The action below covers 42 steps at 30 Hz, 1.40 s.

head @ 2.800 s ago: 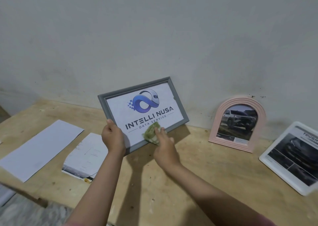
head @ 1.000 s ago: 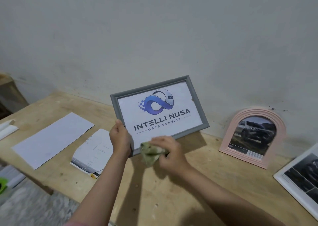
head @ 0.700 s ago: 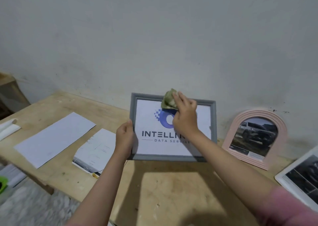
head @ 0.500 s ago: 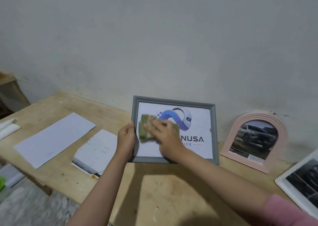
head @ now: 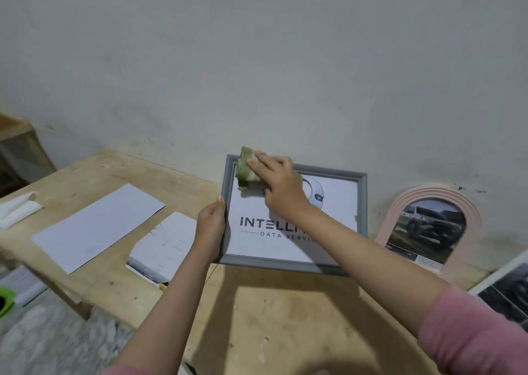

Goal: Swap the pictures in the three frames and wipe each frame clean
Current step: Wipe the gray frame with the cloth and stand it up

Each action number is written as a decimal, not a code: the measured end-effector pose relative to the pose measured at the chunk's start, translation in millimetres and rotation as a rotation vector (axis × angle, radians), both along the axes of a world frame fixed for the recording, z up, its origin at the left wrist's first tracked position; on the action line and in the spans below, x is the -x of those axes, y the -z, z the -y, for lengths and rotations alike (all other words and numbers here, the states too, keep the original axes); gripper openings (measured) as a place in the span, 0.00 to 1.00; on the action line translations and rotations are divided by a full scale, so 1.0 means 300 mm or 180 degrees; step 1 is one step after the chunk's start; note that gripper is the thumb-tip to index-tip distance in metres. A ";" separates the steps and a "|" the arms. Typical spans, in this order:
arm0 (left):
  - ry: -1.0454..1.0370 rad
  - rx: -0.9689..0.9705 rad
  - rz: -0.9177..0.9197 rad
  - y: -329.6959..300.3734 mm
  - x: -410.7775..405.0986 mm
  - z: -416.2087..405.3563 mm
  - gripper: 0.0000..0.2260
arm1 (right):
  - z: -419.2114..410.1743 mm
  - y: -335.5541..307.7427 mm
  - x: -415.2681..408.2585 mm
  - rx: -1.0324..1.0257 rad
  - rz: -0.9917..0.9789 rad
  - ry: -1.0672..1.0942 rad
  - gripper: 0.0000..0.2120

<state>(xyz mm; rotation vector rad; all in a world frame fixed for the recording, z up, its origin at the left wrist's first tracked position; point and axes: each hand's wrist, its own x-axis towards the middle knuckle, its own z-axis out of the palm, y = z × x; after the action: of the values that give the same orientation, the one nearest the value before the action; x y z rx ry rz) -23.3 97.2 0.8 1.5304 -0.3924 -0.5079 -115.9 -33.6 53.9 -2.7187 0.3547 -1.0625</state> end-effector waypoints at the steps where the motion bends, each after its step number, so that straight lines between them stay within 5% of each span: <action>1: 0.0020 -0.0003 0.0057 -0.007 0.003 0.006 0.18 | -0.001 0.020 -0.022 0.0124 -0.0071 0.0008 0.35; 8: -0.0233 0.0206 -0.0464 0.009 -0.035 0.008 0.20 | -0.105 0.172 0.062 0.0121 -0.0930 -0.1043 0.30; 11: -0.0332 -0.0111 -0.0214 0.027 -0.052 -0.013 0.20 | -0.114 0.124 0.134 -0.0286 -0.1562 -0.1421 0.29; 14: -0.0183 -0.0260 0.0214 0.028 -0.076 -0.030 0.18 | -0.067 0.024 0.168 -0.1130 -0.0919 -0.1119 0.28; 17: 0.0093 -0.0351 0.0289 0.008 -0.083 -0.037 0.18 | 0.059 -0.095 0.155 -0.0867 0.0470 -0.0385 0.27; 19: 0.0279 -0.0410 0.0320 -0.005 -0.073 -0.035 0.22 | 0.126 -0.156 0.136 -0.0712 0.0814 -0.0024 0.26; 24: 0.0702 -0.0443 0.0488 -0.051 -0.022 -0.013 0.22 | 0.147 -0.153 0.099 -0.1311 -0.0762 0.0080 0.08; 26: 0.0800 -0.0480 0.0597 -0.056 -0.016 -0.011 0.21 | 0.157 -0.129 0.096 -0.1366 -0.1213 0.0160 0.11; 32: 0.1114 -0.0560 0.0672 -0.054 -0.050 -0.017 0.21 | 0.206 -0.078 0.131 -0.1922 -0.0797 -0.0017 0.15; 38: 0.1461 0.0075 -0.0841 0.005 -0.090 -0.082 0.17 | 0.303 -0.043 0.200 -0.2676 0.0157 0.0423 0.12; 42: 0.1267 0.0306 -0.0873 0.022 0.007 -0.031 0.10 | 0.300 0.005 0.214 -0.3209 0.0536 0.0598 0.09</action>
<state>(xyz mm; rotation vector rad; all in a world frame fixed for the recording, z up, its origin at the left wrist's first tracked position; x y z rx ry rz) -25.4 106.4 -5.7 1.2700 -0.5020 -0.9842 -180.0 -123.6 52.4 -1.7123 0.8480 -0.8128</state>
